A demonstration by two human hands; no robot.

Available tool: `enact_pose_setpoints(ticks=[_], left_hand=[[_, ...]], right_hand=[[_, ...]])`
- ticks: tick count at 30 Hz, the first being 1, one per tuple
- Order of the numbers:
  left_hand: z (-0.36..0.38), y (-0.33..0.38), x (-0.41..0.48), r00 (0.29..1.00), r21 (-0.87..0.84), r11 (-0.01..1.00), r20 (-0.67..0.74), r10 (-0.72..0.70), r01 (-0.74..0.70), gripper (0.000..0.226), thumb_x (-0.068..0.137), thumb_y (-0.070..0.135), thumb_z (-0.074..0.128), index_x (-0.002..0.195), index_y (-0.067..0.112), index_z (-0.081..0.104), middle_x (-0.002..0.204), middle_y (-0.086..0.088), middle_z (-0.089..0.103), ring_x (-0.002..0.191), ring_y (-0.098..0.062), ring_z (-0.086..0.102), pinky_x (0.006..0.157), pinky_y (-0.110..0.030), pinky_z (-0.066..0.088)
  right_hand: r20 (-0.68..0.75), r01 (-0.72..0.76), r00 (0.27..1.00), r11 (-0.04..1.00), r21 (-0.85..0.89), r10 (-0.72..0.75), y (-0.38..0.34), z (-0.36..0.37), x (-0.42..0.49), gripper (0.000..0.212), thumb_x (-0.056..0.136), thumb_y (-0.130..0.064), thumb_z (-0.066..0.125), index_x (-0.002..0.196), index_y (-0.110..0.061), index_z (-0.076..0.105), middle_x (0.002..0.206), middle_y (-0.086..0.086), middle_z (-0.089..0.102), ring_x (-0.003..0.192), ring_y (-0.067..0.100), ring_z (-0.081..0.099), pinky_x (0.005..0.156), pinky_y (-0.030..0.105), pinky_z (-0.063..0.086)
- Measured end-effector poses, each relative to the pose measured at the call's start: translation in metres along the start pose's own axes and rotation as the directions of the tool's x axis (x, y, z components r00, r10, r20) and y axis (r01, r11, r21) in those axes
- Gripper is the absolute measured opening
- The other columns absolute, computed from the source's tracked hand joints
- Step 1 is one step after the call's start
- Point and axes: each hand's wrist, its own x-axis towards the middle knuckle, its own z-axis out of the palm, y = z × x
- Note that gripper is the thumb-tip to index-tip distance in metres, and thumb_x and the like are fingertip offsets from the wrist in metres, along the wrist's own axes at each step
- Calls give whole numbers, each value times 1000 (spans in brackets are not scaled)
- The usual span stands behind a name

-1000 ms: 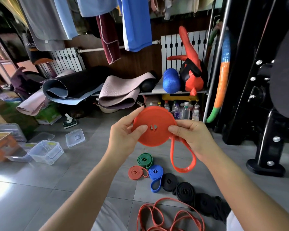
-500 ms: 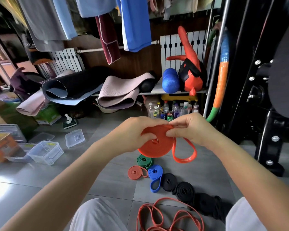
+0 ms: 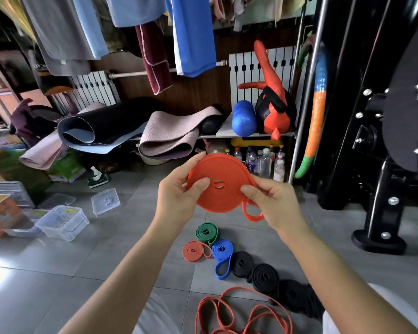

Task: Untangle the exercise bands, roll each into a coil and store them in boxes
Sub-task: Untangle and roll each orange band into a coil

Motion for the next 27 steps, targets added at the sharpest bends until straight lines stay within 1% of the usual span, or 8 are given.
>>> enact_pose_setpoints(ticks=[4,7,13,16,18,19,22,27], left_hand=[[8,-7,-7,994,-65,998,-101,-29,23,55,84,-3,64,107,47,61,101,23,68,98,-4,64,91,-51,52],[12,-11,-12,989,-113,993,-140,-53,37,55,84,-1,64,105,50,63,108,19,67,103,-7,63,91,-52,51],[16,-12,-15,985,-195,979,-152,-86,55,52,86,0,64,109,46,63,109,13,68,108,-18,62,92,-55,49],[18,-14,-13,979,-198,979,-183,-90,53,52,86,1,64,108,48,63,112,8,67,110,-20,61,93,-54,48],[17,-16,-9,973,-213,976,-210,-100,54,52,86,2,64,106,50,64,115,7,66,111,-19,60,94,-54,48],[15,-17,-7,969,-223,973,-221,-107,57,52,86,2,64,106,50,64,115,8,66,111,-18,60,93,-53,49],[12,-25,-2,964,-230,971,-236,-126,70,52,86,2,64,106,51,64,114,10,66,110,-16,61,92,-53,50],[3,-43,12,952,-208,971,-251,-173,121,49,86,5,64,110,48,63,121,5,63,113,-18,58,93,-52,49]], right_hand=[[-35,21,999,999,-44,-23,11,12,-9,30,91,-22,56,112,-43,56,91,-23,67,73,-8,62,62,12,50],[-53,-38,998,996,83,42,13,16,-13,44,86,-42,50,127,-29,55,89,-12,64,61,-6,59,54,10,46],[-115,-136,976,926,352,187,13,13,-8,45,73,-36,65,115,-19,65,76,-4,66,60,7,52,56,22,41],[-160,-141,961,898,416,225,15,14,-6,20,71,-28,68,89,-19,68,58,-8,62,52,4,53,64,27,44],[-220,-140,949,928,345,225,18,16,-4,4,79,-25,68,80,-25,71,70,-8,70,66,6,62,74,25,49],[-252,-139,944,950,279,212,20,17,-2,9,82,-23,67,80,-29,72,82,-10,72,76,1,65,76,16,49],[-252,-144,952,981,129,173,24,20,2,19,87,-17,64,91,-35,70,98,-17,69,81,-16,61,65,2,44],[-185,-191,965,982,-17,184,36,25,20,23,88,-11,61,102,-29,66,65,-9,71,61,0,66,52,10,47]])
